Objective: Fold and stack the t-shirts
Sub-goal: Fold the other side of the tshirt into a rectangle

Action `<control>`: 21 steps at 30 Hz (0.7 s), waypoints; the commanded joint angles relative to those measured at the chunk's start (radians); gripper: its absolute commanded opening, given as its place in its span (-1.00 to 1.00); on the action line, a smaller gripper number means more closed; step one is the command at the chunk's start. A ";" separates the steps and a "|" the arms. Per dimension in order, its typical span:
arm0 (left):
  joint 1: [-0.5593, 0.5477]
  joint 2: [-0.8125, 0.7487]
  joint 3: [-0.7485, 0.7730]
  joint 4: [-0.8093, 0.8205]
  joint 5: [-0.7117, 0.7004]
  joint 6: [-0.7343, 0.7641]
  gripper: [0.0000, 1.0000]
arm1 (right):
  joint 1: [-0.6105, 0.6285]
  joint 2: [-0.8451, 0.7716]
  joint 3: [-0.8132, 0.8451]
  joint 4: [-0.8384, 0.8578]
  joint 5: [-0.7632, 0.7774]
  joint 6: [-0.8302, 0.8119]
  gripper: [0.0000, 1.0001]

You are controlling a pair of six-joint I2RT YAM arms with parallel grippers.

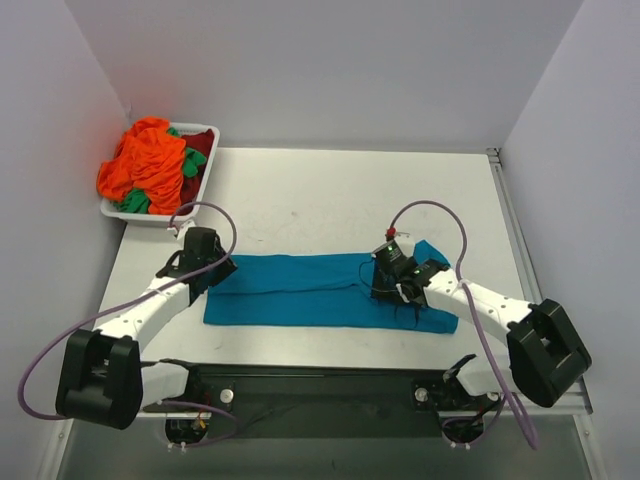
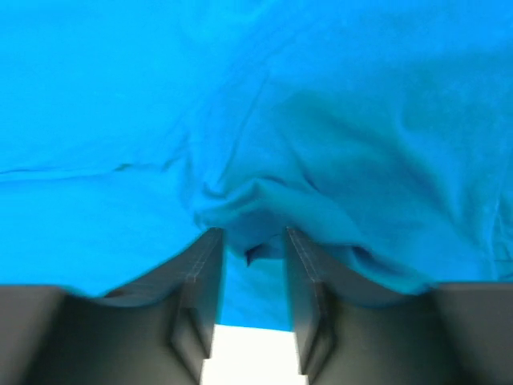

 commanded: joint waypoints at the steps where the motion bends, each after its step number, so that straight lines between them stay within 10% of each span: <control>1: -0.027 0.041 0.015 0.112 0.096 0.032 -0.13 | -0.006 -0.106 0.027 -0.053 0.044 -0.003 -0.20; 9: -0.113 0.081 0.032 0.249 0.237 0.073 -0.12 | -0.229 -0.197 0.053 -0.168 0.001 -0.074 -0.17; 21: -0.365 0.243 0.153 0.283 0.278 0.078 -0.01 | -0.099 -0.160 0.004 -0.156 0.075 -0.028 -0.24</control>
